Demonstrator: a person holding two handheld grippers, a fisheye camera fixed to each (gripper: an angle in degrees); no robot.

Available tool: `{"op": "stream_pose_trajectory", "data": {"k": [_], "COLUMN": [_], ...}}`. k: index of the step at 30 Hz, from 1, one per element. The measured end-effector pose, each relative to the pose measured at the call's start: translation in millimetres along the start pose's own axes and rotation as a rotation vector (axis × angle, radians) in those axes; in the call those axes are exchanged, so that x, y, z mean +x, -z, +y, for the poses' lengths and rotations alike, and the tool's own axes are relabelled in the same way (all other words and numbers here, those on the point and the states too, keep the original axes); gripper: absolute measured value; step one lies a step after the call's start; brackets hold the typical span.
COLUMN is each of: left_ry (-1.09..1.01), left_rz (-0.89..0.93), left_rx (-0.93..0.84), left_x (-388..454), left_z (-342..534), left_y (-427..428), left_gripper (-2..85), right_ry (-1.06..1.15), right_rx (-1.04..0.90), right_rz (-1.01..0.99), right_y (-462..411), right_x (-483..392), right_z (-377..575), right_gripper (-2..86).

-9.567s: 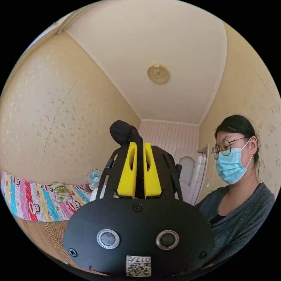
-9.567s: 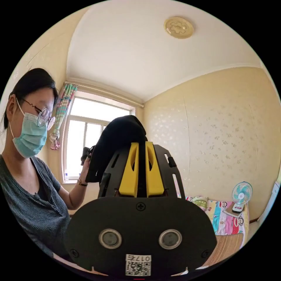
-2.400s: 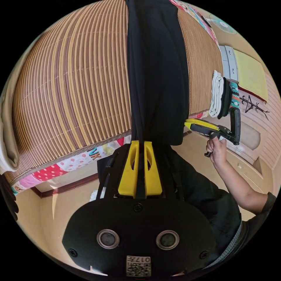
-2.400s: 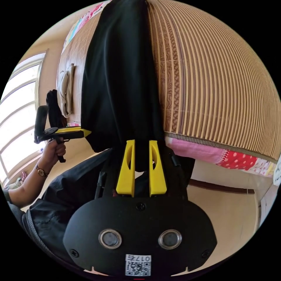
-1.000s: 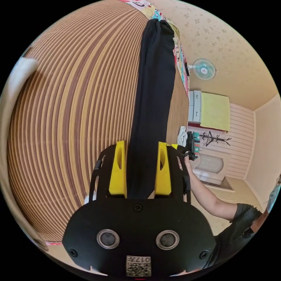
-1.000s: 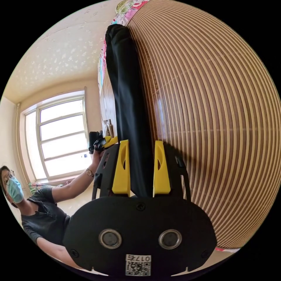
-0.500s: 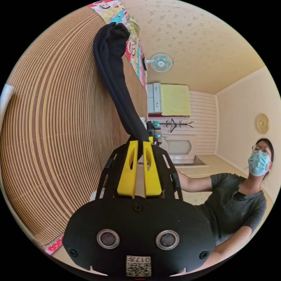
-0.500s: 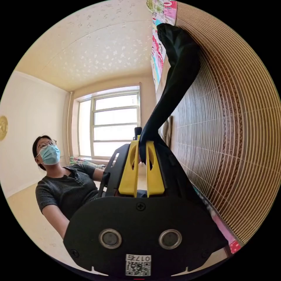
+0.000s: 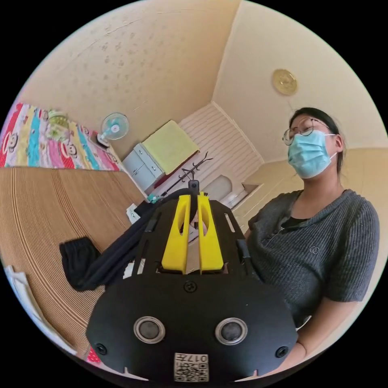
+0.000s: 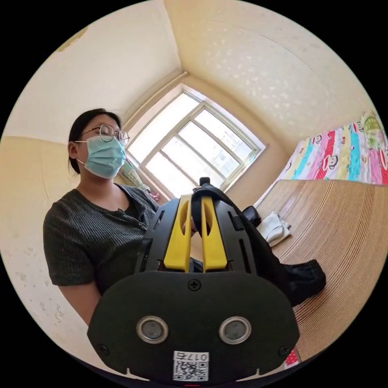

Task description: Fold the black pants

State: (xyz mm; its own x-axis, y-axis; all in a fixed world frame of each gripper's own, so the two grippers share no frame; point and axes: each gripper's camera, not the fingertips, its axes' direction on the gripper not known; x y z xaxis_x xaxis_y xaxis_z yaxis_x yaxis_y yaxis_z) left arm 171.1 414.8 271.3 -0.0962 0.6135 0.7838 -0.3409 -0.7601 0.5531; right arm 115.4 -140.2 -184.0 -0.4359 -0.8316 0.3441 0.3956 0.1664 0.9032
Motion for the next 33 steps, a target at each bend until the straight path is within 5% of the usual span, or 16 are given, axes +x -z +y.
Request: {"op": "stream_pose_trajectory", "data": {"k": [7, 12, 19, 24, 28, 33], "left_ry": [-0.088, 0.118, 0.354, 0.489, 0.678, 1.022], "left_rz": [-0.077, -0.422, -0.583, -0.57, -0.521, -0.438], "left_rx": [0.135, 0.101, -0.053, -0.239, -0.418, -0.553], "left_x": [32, -62, -211, -259, -282, -319], "left_z": [-53, -58, -19, 100, 221, 354], "left_y": [8, -4, -4, -11, -24, -24], "left_gripper": [3.8, 3.6, 3.7, 3.8, 3.0, 4.4], "right_ry": [0.045, -0.24, -0.493, -0.65, -1.008, -1.281], "right_rx": [0.023, 0.012, -0.067, -0.17, -0.168, 0.09], "right_rz": [0.196, 0.361, 0.477, 0.549, 0.538, 0.545], "right_y": [-12, -15, -45, -72, -64, -22], "right_x": [-27, 96, 217, 225, 242, 228], "right_z": [-71, -76, -31, 79, 229, 308], "right_gripper": [1.2, 0.9, 0.8, 1.2, 1.6, 2.1]}}
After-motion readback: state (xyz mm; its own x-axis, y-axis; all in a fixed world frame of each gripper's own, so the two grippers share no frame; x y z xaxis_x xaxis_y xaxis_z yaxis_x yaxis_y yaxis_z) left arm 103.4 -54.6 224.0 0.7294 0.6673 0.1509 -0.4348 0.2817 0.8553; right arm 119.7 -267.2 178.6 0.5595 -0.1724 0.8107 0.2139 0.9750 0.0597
